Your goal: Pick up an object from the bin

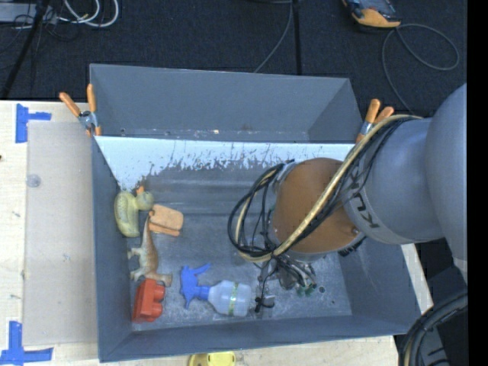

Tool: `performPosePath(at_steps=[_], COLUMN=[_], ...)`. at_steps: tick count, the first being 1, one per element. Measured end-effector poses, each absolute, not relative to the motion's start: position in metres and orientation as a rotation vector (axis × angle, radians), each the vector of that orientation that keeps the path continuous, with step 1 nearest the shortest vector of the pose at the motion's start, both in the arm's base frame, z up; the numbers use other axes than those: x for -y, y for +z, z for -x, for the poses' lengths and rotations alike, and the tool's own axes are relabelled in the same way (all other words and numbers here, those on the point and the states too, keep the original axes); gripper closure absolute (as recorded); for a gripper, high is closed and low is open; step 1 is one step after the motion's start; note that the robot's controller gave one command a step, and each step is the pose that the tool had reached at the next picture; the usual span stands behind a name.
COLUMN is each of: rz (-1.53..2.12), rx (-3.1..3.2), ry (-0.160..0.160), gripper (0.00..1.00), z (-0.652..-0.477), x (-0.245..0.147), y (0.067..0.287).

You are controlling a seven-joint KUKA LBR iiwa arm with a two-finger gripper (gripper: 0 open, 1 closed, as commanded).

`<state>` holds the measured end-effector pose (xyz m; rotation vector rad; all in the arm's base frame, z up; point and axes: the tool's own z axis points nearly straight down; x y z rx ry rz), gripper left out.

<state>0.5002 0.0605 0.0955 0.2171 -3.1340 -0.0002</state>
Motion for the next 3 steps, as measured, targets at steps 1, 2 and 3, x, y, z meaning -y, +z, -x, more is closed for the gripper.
performPosePath(at_steps=[1, 2, 3], rz=[-0.188, -0.247, -0.234], rx=[3.126, 3.128, 3.121], ry=[0.001, -0.002, 0.001], gripper=[0.00, 0.00, 1.00], z=[-0.503, -0.490, -0.493], x=[-0.095, -0.113, -0.120], y=[0.072, 0.077, 0.070])
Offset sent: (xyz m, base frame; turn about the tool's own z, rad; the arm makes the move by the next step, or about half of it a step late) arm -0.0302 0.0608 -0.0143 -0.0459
